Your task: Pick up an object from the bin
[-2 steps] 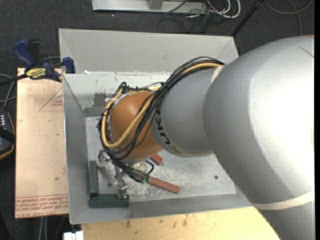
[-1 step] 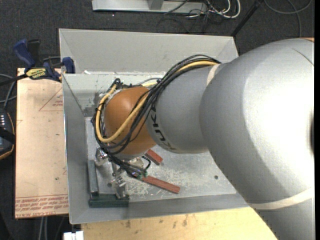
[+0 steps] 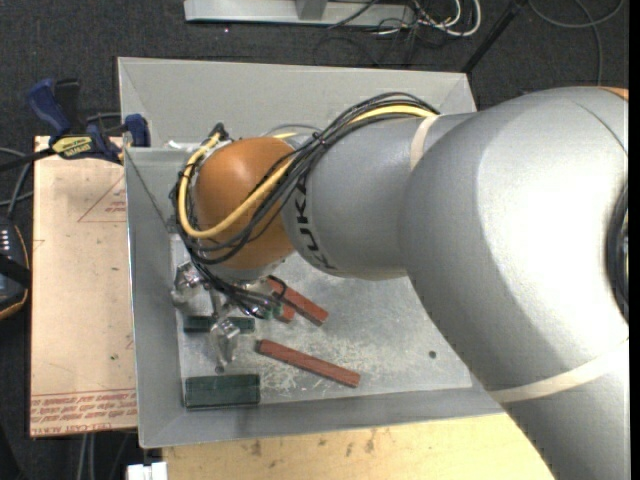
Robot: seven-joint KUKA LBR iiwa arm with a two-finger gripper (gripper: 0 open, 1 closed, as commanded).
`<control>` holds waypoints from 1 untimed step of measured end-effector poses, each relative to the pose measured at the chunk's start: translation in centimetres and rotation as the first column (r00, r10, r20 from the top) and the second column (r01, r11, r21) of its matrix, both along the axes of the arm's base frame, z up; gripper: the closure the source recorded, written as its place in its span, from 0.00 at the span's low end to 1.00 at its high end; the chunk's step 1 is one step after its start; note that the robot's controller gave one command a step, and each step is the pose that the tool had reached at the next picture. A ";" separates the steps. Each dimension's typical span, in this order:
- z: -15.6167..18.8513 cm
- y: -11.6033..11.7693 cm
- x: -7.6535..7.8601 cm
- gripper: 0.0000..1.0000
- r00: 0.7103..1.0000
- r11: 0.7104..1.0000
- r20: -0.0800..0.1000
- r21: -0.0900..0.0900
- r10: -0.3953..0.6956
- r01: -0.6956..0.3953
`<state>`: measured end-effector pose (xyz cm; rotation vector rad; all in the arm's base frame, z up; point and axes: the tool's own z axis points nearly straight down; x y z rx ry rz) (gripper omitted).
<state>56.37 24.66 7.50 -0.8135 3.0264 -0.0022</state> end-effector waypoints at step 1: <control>0.0 0.2 1.2 0.00 1.000 1.000 -0.002 0.001 0.019 -0.019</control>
Offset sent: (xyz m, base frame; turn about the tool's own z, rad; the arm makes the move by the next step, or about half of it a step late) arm -0.0005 -0.0201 -0.0050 -0.0228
